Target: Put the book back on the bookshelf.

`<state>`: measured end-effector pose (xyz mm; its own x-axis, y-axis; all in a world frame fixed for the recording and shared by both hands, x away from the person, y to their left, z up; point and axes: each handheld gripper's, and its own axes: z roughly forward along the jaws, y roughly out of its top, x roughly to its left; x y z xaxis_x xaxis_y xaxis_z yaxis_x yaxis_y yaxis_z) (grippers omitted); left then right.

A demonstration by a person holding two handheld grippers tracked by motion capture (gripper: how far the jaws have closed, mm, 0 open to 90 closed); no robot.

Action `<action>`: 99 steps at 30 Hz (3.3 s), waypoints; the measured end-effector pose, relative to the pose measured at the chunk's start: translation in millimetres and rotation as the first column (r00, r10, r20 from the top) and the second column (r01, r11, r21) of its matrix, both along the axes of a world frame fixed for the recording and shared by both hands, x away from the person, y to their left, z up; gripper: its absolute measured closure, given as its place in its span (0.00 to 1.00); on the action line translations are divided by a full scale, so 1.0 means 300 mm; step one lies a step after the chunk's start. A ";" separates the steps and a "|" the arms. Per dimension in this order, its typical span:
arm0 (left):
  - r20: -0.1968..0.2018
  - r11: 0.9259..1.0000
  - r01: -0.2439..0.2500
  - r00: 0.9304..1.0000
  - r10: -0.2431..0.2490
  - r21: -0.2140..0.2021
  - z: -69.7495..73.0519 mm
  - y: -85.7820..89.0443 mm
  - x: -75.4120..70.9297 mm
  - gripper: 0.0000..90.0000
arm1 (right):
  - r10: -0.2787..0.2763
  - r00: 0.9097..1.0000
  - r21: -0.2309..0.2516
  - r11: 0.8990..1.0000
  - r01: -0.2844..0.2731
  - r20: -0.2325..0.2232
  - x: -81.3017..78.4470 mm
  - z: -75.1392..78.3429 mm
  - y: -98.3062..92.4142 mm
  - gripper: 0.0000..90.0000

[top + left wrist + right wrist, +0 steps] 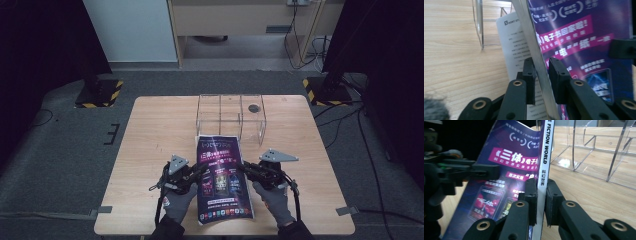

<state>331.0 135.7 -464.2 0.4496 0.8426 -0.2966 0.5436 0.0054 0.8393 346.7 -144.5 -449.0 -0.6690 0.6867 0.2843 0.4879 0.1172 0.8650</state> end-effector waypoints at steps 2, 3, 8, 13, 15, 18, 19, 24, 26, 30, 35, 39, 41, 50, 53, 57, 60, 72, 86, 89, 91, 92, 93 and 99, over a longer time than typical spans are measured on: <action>-0.009 1.000 0.007 1.000 -0.007 -0.016 -0.012 0.006 0.013 0.82 | 0.005 1.000 -0.004 1.000 -0.005 -0.001 -0.002 0.002 0.000 0.91; -0.018 1.000 0.004 1.000 -0.005 -0.024 -0.017 0.008 0.017 0.82 | 0.005 1.000 -0.005 1.000 -0.005 -0.002 -0.002 0.001 0.001 0.91; -0.011 1.000 0.010 1.000 -0.010 -0.022 -0.023 0.001 0.007 0.87 | 0.026 1.000 -0.012 1.000 -0.026 -0.008 0.001 -0.005 0.005 0.90; 0.034 0.999 0.028 0.999 -0.027 -0.022 -0.024 -0.008 -0.012 0.90 | 0.069 0.997 0.025 0.997 -0.068 -0.032 0.014 -0.019 -0.003 0.82; 0.045 0.999 0.031 0.999 -0.030 -0.022 -0.028 -0.010 -0.015 0.91 | 0.075 0.996 0.033 0.997 -0.074 -0.052 0.021 -0.026 -0.005 0.80; 0.063 0.999 0.038 0.997 -0.038 -0.004 -0.030 -0.014 -0.023 0.91 | 0.066 0.996 0.008 0.998 -0.066 -0.063 0.033 -0.044 -0.008 0.79; 0.068 0.999 0.041 0.997 -0.041 0.002 -0.030 -0.015 -0.024 0.92 | 0.062 0.995 0.005 0.998 -0.062 -0.074 0.036 -0.050 -0.010 0.78; 0.084 0.999 0.043 0.995 -0.044 0.011 -0.027 -0.021 -0.029 0.92 | 0.057 0.991 -0.023 0.998 -0.060 -0.117 0.042 -0.086 -0.001 0.73; 0.091 0.999 0.047 0.995 -0.048 0.015 -0.025 -0.023 -0.033 0.92 | 0.056 0.988 -0.037 0.997 -0.062 -0.141 0.048 -0.103 0.010 0.72; 0.093 0.999 0.052 0.994 -0.052 0.006 -0.023 -0.021 -0.036 0.92 | 0.039 0.984 -0.040 0.998 -0.047 -0.175 0.060 -0.128 0.025 0.68; 0.095 0.999 0.051 0.994 -0.052 0.010 -0.025 -0.023 -0.037 0.92 | 0.022 0.979 -0.032 0.999 -0.029 -0.203 0.072 -0.141 0.037 0.68; 0.096 0.998 0.054 0.994 -0.055 0.008 -0.027 -0.023 -0.038 0.92 | 0.028 0.972 -0.017 0.999 -0.033 -0.232 0.084 -0.153 0.042 0.63; 0.096 0.998 0.055 0.994 -0.056 0.007 -0.027 -0.024 -0.038 0.92 | 0.029 0.970 -0.020 0.999 -0.035 -0.241 0.089 -0.159 0.046 0.61; 0.093 0.999 0.048 0.995 -0.047 -0.010 -0.016 -0.023 -0.041 0.92 | -0.011 0.980 -0.056 0.998 0.000 -0.197 0.068 -0.130 0.040 0.83; 0.106 0.999 0.036 0.994 -0.034 -0.013 0.004 -0.021 -0.044 0.92 | -0.029 0.992 -0.079 0.997 0.019 -0.123 0.049 -0.095 0.047 0.84; 0.142 1.000 0.018 0.990 -0.019 0.004 0.038 -0.027 -0.044 0.90 | -0.059 0.998 -0.106 0.993 0.058 0.001 0.032 -0.031 0.055 0.87; 0.150 1.000 0.014 0.989 -0.014 0.002 0.052 -0.029 -0.041 0.89 | -0.077 0.993 -0.103 0.991 0.087 0.094 0.022 0.020 0.053 0.90; 0.084 0.998 0.029 0.996 -0.025 -0.047 0.021 -0.007 0.001 0.84 | 0.007 0.991 -0.029 1.000 -0.003 0.131 -0.005 0.041 0.005 0.92; 0.132 0.993 0.100 0.987 -0.091 -0.056 0.009 -0.021 -0.013 0.92 | 0.113 0.993 -0.066 0.991 -0.114 -0.029 0.045 -0.037 0.001 0.73; 0.133 0.994 0.103 0.986 -0.096 -0.047 0.011 -0.023 -0.014 0.92 | 0.086 0.995 -0.064 0.994 -0.089 -0.059 0.053 -0.066 0.006 0.79; 0.133 0.994 0.103 0.987 -0.095 -0.048 0.010 -0.020 -0.014 0.92 | 0.085 0.993 -0.025 0.996 -0.087 -0.077 0.058 -0.073 0.000 0.83; 0.132 0.994 0.103 0.987 -0.096 -0.048 0.011 -0.017 -0.015 0.92 | 0.086 0.992 -0.005 0.996 -0.087 -0.092 0.059 -0.072 -0.003 0.85; 0.130 0.994 0.103 0.987 -0.096 -0.047 0.012 -0.015 -0.015 0.92 | 0.090 0.991 0.011 0.996 -0.089 -0.101 0.062 -0.071 -0.006 0.86; 0.113 0.995 0.093 0.990 -0.088 -0.041 0.017 0.004 -0.017 0.89 | 0.101 0.988 0.063 0.994 -0.094 -0.119 0.055 -0.060 -0.014 0.90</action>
<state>325.8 136.9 -459.0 0.5559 0.7834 -0.2780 0.4472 0.0001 0.8944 363.3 -148.7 -467.0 -0.6899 0.6000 0.4051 0.5791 0.1215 0.8062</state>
